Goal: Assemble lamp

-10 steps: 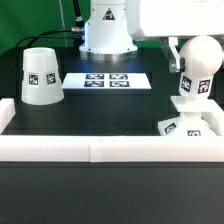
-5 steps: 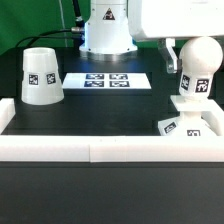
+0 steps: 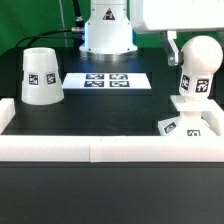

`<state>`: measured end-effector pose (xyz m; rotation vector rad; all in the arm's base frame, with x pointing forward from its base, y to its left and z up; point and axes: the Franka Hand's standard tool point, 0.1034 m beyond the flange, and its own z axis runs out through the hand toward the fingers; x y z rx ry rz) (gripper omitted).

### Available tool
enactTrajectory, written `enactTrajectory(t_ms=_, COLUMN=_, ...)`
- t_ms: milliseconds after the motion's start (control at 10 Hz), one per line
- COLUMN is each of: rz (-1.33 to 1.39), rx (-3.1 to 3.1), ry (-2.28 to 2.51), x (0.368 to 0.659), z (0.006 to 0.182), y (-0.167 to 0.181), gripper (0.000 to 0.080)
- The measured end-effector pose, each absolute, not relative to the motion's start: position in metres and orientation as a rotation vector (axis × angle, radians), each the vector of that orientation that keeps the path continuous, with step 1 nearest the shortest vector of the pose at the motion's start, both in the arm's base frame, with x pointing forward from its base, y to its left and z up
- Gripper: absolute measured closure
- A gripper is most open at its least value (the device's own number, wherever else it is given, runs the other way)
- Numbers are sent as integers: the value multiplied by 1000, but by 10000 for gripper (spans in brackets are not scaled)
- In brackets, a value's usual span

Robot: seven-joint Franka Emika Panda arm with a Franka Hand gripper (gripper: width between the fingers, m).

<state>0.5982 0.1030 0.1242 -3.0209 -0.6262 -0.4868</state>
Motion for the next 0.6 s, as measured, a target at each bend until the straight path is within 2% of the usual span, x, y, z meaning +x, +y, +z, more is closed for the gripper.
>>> enactTrajectory(t_ms=400, rz=-441, rx=-3025, ry=-630, x=597, z=123, y=102, gripper=100)
enactTrajectory(t_ms=600, rz=-253, rx=-3037, ry=-625, x=591, z=120, y=104, gripper=100)
